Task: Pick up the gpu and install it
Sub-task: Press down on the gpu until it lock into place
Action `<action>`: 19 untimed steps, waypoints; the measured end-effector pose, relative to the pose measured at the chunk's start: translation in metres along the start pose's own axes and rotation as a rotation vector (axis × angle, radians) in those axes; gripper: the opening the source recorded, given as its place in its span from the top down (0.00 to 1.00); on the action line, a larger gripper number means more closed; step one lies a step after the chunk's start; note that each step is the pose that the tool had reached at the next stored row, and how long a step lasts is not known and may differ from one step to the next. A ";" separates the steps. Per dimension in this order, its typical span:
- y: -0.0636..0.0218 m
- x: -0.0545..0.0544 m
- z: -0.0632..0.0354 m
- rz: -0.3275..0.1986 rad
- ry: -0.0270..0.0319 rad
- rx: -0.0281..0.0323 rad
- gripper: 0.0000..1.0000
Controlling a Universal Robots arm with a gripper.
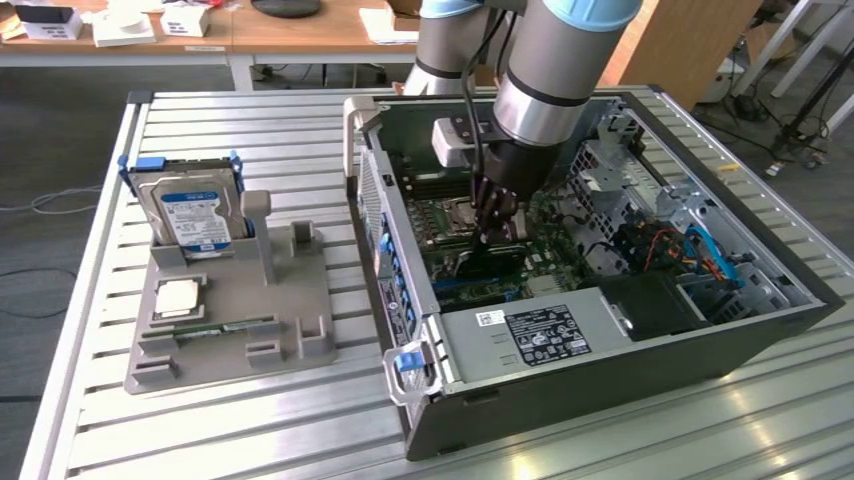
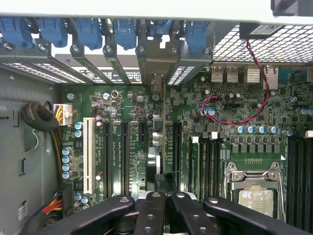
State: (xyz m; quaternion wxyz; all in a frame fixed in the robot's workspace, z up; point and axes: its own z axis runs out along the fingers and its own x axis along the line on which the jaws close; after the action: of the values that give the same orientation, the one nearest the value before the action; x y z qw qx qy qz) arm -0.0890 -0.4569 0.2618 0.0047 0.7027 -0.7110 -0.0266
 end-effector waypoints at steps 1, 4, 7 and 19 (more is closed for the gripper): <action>0.0000 0.000 0.0000 0.000 -0.0001 0.0000 0.89; 0.0000 0.000 0.0000 0.000 -0.0002 0.0001 0.89; 0.0001 0.000 -0.0012 0.000 -0.0009 0.0003 0.89; 0.0009 0.000 -0.0068 0.000 -0.0001 0.0012 0.89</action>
State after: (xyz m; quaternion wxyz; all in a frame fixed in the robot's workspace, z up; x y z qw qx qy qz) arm -0.0896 -0.4569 0.2686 0.0042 0.7028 -0.7109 -0.0262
